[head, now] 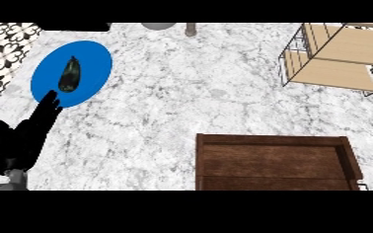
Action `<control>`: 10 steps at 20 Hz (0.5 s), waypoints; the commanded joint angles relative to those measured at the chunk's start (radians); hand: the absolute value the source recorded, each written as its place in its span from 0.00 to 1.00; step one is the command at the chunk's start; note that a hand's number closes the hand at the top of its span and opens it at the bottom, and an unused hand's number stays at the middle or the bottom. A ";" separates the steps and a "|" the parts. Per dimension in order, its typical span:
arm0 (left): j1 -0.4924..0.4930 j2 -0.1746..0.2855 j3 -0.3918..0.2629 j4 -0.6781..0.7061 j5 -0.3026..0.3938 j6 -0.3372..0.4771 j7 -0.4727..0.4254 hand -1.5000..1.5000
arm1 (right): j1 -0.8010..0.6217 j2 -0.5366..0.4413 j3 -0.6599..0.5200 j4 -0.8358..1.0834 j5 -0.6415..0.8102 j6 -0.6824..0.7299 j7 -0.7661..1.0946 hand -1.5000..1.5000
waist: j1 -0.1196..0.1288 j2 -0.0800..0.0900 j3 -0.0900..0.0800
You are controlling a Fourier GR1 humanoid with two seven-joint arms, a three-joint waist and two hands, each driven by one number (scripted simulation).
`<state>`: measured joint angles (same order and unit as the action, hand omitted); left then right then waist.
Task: Pick the lemon from the tray and place it in the tiered shelf
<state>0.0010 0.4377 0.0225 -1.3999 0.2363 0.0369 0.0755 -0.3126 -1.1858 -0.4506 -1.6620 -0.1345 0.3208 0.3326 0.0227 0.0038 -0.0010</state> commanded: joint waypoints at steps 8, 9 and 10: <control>-0.014 -0.052 -0.006 -0.011 -0.051 0.014 0.015 0.50 | -0.271 0.047 0.272 0.302 0.279 -0.114 -0.113 1.00 | 0.010 0.003 0.001; -0.018 -0.039 0.009 0.010 -0.046 -0.012 0.003 0.50 | -0.304 0.061 0.289 0.316 0.299 -0.120 -0.105 1.00 | 0.006 0.002 0.000; -0.050 -0.029 0.023 0.030 -0.045 -0.012 0.024 0.50 | -0.347 0.080 0.321 0.321 0.306 -0.108 -0.099 1.00 | 0.005 0.002 0.000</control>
<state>-0.0256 0.4105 0.0335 -1.3835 0.2015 0.0277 0.0818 -0.5631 -1.1531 -0.2150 -1.4113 0.0943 0.2345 0.2555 0.0288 0.0060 -0.0007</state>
